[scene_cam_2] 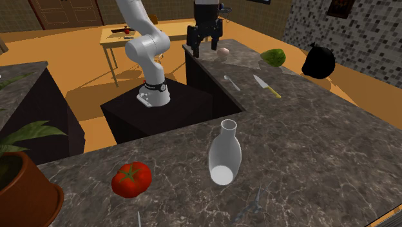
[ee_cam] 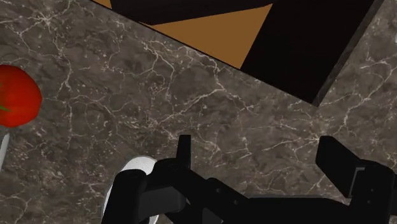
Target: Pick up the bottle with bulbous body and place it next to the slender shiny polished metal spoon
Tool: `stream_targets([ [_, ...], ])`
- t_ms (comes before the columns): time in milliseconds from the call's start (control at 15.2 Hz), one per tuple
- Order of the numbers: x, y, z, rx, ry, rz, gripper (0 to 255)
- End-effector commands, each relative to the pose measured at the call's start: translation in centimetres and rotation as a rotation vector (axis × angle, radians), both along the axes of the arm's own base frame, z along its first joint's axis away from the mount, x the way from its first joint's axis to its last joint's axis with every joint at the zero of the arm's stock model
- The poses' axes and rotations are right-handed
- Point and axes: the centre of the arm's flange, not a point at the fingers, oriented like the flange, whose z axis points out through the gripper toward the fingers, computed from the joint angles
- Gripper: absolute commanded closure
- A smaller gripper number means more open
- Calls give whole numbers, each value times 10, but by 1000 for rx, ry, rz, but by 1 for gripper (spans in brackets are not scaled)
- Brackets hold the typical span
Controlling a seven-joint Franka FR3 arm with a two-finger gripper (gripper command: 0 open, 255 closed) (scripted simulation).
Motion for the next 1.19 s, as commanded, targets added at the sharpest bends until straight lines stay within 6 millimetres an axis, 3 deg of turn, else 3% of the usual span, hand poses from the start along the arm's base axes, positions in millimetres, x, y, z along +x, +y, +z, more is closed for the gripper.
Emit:
stream_targets([
  [0,17,-15,-9,-3,-2,-4,0],
  [1122,173,-155,-80,-22,-12,-38,0],
])
